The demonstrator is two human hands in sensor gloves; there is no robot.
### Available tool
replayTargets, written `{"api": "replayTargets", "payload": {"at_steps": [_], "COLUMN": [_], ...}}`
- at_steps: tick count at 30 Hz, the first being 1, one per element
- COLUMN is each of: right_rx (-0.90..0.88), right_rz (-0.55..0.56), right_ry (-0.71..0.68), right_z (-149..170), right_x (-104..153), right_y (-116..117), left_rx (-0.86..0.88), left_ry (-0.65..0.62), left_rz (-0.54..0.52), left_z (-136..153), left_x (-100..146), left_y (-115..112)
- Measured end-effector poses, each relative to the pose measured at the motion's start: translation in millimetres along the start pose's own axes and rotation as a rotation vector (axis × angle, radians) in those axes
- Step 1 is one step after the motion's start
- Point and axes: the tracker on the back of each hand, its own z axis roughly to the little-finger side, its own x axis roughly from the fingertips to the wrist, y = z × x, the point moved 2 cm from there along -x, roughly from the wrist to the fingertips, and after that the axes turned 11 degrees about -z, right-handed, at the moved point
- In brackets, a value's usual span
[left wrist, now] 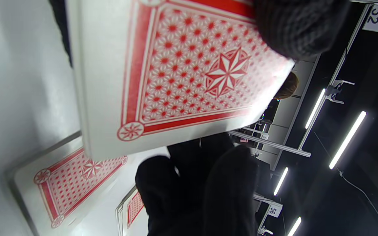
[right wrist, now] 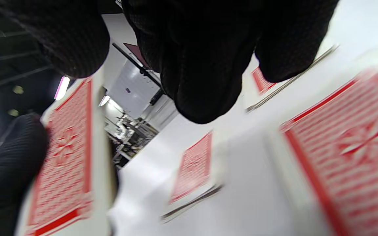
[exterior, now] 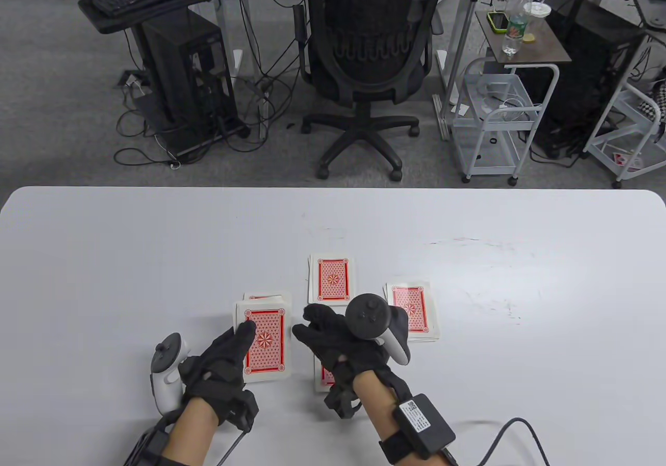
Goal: Four-player card dealing with fan arrangement
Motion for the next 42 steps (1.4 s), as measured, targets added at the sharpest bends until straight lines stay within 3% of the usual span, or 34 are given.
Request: {"api": "replayTargets", "payload": {"at_steps": [5,13,19,23,27,34,39,42], "right_rx": [-0.004,-0.185,-0.183,-0.088,0.043,0.457,0.788,0.771], "right_rz": [-0.041,-0.029,-0.022,-0.037,-0.064,-0.122,-0.131,-0.108], "right_ry": [0.016,0.012,0.018,0.107,0.207,0.415,0.542,0.513], "right_z": [-1.0,5.9,-5.5,-14.6,-19.0,-18.6,-13.7,-14.2], "right_x": [-4.3,-6.3,-24.9,-56.3,-93.4,-134.5,-142.4,-137.8], "right_y": [15.1,5.5,-10.4,-14.6,-1.6,36.6,54.7,52.8], "left_rx": [-0.027,0.009,0.075,0.098,0.12,0.12,0.094,0.096], "left_ry": [-0.008,-0.001,-0.012,-0.009,0.002,0.011,0.001,0.0], "left_rz": [0.02,0.024,-0.077,-0.218,-0.3,-0.298,-0.281,-0.265], "left_z": [0.2,-3.5,-12.4,-15.8,-16.4,-14.6,-15.7,-15.4], "left_x": [2.0,1.5,-1.9,-3.7,-4.4,-7.2,-7.1,-7.2], "left_y": [-7.4,-1.0,34.3,70.2,92.3,92.4,85.4,81.4]}}
